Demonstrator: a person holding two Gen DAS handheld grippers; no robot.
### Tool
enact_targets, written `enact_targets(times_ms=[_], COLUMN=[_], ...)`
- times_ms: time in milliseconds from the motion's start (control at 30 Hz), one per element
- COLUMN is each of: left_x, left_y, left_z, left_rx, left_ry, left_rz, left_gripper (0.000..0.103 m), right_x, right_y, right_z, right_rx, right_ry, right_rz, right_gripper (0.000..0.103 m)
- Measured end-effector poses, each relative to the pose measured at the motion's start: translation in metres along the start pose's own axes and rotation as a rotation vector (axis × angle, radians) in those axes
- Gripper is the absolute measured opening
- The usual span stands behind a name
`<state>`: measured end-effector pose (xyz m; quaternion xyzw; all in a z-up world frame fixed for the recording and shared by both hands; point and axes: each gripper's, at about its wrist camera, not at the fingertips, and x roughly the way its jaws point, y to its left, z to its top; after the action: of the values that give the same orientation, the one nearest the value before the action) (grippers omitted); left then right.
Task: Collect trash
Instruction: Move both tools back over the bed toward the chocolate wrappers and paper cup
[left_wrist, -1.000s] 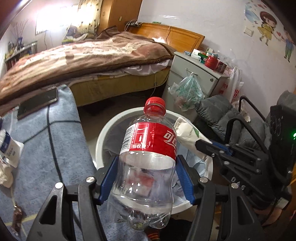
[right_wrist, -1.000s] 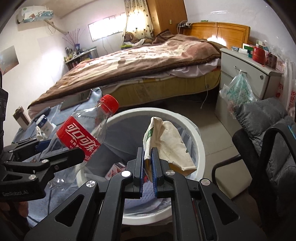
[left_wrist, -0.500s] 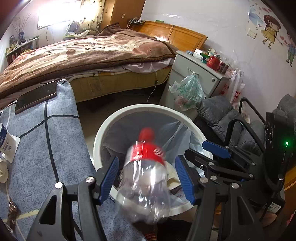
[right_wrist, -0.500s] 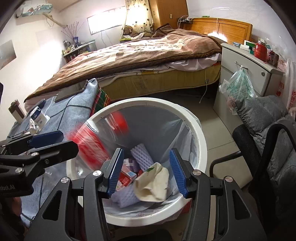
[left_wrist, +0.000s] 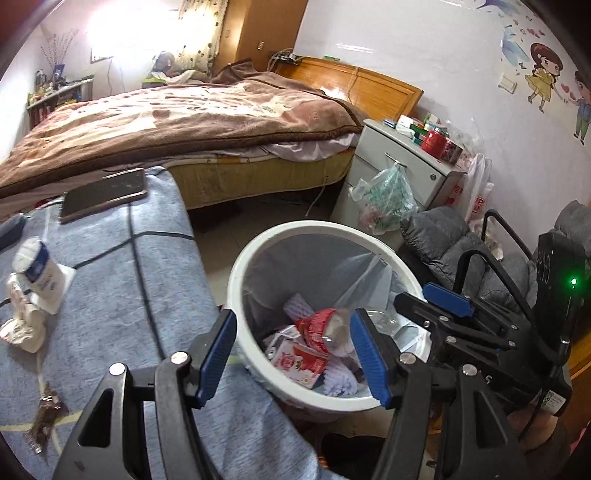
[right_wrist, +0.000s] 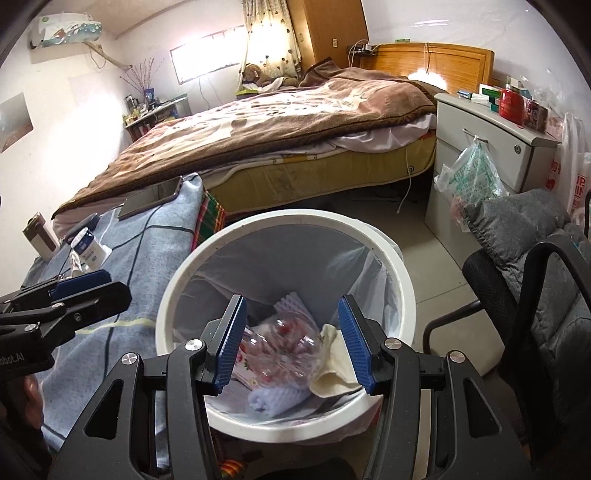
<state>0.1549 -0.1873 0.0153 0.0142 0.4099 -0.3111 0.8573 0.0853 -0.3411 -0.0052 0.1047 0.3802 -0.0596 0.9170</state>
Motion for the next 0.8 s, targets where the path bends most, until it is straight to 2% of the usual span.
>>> enact_targets(times_ms=[500,800], left_x=[-0.049,-0.076], left_y=[0.037,0.069], left_z=[-0.016,-0.031], left_rx=[-0.035,-0.059], left_ry=[-0.080,-0.121], left_rz=[0.041,0.102], left_gripper=[0.066,0.066], right_x=[-0.015,-0.015], right_y=[0.030,0.058], right_z=[0.000,-0.002], right_rx=[-0.005,-0.045], right_ry=[-0.056,-0.067], right_rz=[0.049,0.087], right_gripper=[0.053,0.053])
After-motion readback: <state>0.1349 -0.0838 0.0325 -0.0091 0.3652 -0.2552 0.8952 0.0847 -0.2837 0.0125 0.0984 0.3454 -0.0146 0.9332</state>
